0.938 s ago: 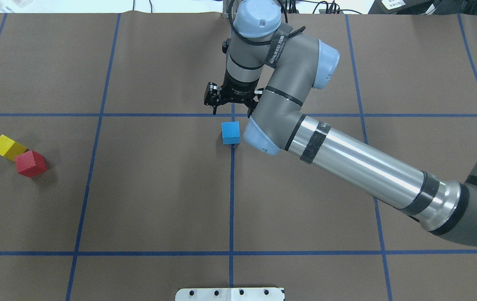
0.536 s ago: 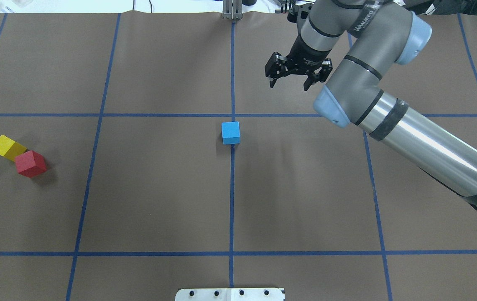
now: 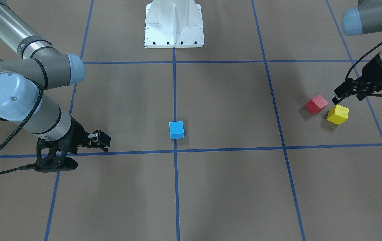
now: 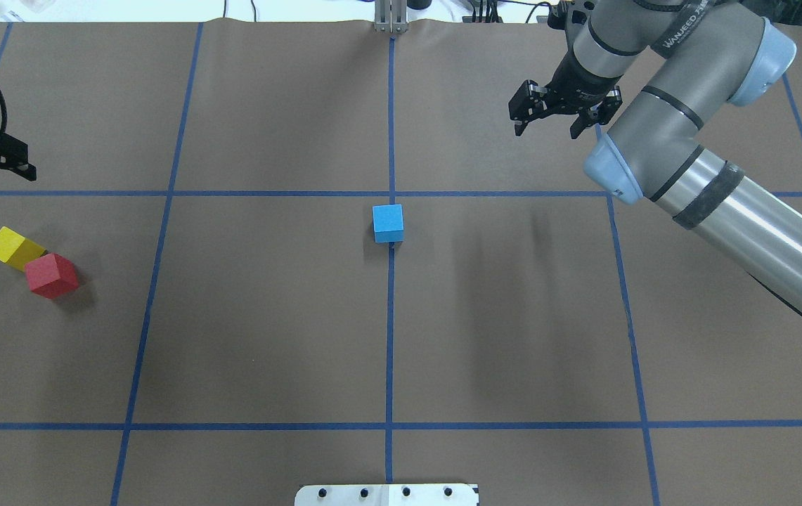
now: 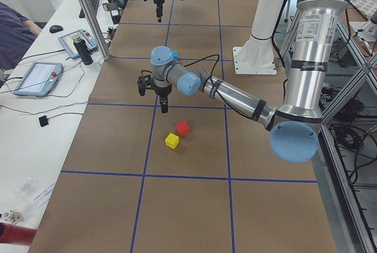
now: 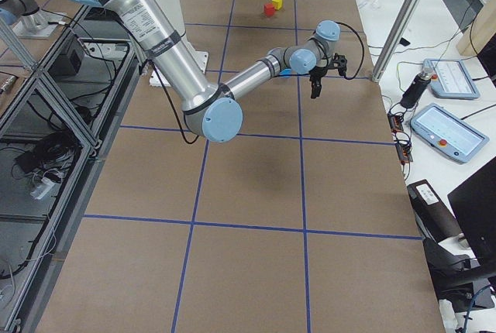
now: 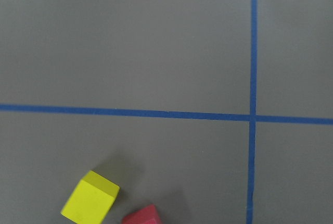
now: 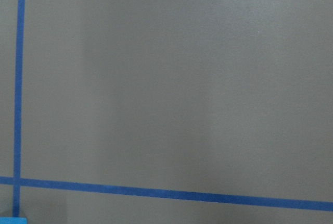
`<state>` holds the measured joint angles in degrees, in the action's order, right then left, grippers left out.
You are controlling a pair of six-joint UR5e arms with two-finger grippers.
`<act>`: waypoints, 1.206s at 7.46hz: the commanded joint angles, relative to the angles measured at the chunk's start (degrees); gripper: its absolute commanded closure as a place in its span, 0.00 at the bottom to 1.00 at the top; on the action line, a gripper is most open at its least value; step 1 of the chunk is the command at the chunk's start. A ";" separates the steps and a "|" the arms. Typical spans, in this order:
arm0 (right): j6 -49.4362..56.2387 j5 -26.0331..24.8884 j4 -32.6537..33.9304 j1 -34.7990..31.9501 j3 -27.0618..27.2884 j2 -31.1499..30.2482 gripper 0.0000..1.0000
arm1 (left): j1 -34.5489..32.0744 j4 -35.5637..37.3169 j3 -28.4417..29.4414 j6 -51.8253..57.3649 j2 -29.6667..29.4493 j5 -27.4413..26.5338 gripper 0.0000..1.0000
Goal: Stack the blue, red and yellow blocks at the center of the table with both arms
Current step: 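Lower the left gripper onto the red cube and close it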
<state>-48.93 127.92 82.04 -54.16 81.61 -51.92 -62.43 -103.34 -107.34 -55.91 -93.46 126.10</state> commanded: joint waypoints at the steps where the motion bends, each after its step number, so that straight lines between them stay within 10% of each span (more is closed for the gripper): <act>1: 0.07 -0.13 -0.13 -0.07 0.04 -0.29 0.01 | 10.01 -9.76 1.26 -15.40 4.43 -8.92 0.00; 9: 0.15 -0.92 -0.21 0.20 -0.31 -1.08 0.01 | 13.65 -12.40 6.25 -15.72 5.84 -10.69 0.00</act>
<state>-48.78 127.08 81.83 -53.97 81.34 -52.83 -49.33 -114.84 -103.00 -71.56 -86.68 115.53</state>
